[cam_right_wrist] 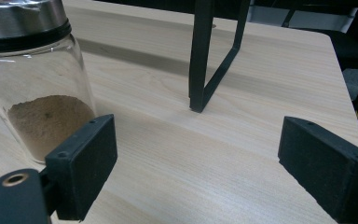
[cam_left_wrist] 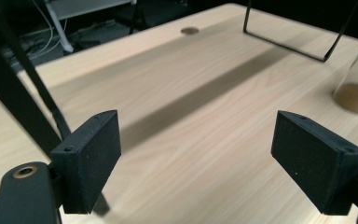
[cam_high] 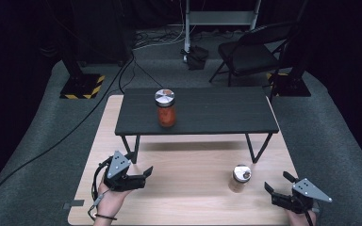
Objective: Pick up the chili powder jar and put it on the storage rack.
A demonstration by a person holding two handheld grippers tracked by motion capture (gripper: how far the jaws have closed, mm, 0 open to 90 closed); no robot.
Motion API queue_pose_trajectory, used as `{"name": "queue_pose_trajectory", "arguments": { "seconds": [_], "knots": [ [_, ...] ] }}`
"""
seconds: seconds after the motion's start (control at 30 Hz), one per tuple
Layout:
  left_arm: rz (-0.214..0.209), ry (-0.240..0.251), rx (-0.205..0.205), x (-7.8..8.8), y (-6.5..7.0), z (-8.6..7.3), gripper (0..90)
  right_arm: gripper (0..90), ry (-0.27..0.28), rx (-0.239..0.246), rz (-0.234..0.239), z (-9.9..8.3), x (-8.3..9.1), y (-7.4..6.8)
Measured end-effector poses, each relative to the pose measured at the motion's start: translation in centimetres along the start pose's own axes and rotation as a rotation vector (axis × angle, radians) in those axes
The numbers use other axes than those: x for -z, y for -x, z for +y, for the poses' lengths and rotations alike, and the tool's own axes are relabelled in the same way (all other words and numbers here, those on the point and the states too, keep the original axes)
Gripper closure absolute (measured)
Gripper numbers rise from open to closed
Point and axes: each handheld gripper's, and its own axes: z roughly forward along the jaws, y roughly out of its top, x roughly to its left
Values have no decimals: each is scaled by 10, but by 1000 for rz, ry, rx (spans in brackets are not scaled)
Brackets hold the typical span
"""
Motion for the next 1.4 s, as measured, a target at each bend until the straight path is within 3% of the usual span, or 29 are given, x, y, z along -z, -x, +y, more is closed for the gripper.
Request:
{"name": "queue_pose_trajectory", "arguments": {
  "seconds": [0.17,0.33,0.63,0.73,1.0,1.4],
  "knots": [
    [11,-2,8,-1,1,-23,157,108,0,-2,0,0,0,0],
    [19,-5,56,-4,0,-45,152,108,-1,-2,0,0,0,0],
    [44,-4,41,-8,6,-69,151,108,0,-2,0,0,0,0],
    [59,19,47,-7,9,-81,154,108,0,-2,0,0,0,0],
    [71,-17,15,-10,13,-85,154,108,-2,-3,1,0,0,0],
    [71,-23,8,-11,14,-92,152,108,-2,-3,0,0,1,0]
  ]
}}
